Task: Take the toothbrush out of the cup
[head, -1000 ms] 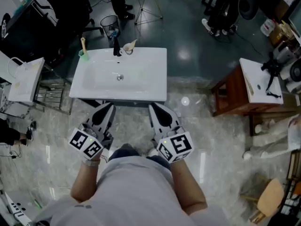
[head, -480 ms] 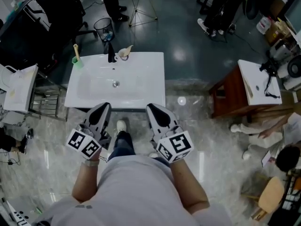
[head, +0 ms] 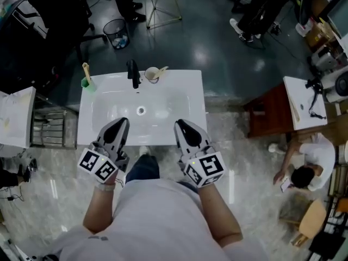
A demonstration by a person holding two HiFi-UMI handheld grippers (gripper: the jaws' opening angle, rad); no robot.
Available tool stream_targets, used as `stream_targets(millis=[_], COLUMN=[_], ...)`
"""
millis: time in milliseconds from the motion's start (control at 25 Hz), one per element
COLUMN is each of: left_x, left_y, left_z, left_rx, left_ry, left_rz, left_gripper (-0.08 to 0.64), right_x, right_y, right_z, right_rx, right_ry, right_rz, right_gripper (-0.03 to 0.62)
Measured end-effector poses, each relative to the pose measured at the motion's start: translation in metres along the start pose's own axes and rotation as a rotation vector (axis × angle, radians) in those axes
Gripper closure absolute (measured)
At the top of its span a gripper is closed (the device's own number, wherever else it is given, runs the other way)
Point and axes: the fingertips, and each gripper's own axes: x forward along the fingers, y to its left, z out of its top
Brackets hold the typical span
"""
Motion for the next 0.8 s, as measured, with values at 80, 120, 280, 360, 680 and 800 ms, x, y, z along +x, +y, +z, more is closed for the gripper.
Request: stream_targets(millis=[80,120,280,360,680,800], left_x=[0.007,0.010,0.018,0.021,0.019,0.016], left_y=[0.030,0.045,0.097,0.117,0.163,0.169], left_z=[0.003,0.006,0.017,0.022,0.039,0.043], left_rx=[-0.013,-0.019,-0.036,-0.034,-0.051,-0.063], left_ry=[0.014,0.023,0.061,0.081,0.112,0.118], left_rz=[-0.010,-0.017,-0.046,-0.057,-0.058,-0.043], left_gripper=[0.541,0.541,0.541,0.541,0.541,0.541], right_x=[0.028,0.041,0.089,0.107,0.145,0.154], right_y=[-0.004,-0.005,-0.009,-0.011,-0.024,-0.033], right_z=[-0.004,-0.006,-0.007,-0.005,0.005,0.000], right_rx=[0.013,0.020,0.041,0.059,0.142,0.150], right_ry=[0.013,0.020,0.038,0.044,0.060,0.084], right_rz=[-0.030,-0.048,-0.125,-0.164,-0.305,-0.340], right_gripper=[0.568,0.568,0.568,0.568,0.566,0.566])
